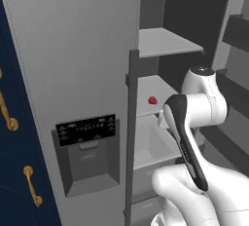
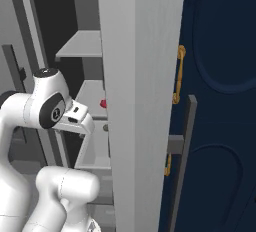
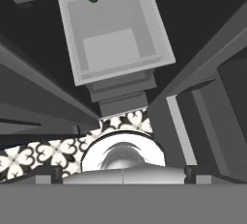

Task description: Take the strawberry from the fridge and place it on top of the pancake, located on the dining counter.

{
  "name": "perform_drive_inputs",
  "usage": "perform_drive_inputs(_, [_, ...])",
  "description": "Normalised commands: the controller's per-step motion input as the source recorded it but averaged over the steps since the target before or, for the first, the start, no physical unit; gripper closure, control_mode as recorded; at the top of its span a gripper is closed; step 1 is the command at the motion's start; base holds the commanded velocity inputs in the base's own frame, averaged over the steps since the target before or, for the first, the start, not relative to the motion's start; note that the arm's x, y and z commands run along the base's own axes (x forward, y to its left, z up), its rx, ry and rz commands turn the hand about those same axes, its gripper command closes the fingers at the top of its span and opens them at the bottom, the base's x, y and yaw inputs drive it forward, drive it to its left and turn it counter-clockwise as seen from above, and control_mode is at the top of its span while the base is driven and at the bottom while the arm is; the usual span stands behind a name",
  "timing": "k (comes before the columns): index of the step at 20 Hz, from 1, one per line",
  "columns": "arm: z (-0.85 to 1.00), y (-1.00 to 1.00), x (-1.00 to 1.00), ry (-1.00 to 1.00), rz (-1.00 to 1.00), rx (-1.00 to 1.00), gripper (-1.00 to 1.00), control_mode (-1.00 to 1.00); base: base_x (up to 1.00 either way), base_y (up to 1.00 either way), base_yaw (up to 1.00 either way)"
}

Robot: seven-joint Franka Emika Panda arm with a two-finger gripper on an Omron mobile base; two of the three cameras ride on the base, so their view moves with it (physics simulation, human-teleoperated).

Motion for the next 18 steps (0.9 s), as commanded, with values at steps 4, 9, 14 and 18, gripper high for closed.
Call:
perform_drive_inputs(4, [0.00, 0.00, 0.00, 0.00, 0.00, 0.00, -1.00, 1.00, 0.03, -0.29, 0.00])
perform_drive_inputs(9, [0.00, 0.00, 0.00, 0.00, 0.00, 0.00, -1.00, 1.00, 0.03, -0.09, 0.00])
perform_drive_inputs(14, [0.00, 0.00, 0.00, 0.00, 0.00, 0.00, -1.00, 1.00, 0.00, -0.01, 0.01])
perform_drive_inputs(18, [0.00, 0.00, 0.00, 0.00, 0.00, 0.00, -1.00, 1.00, 0.01, 0.00, 0.00])
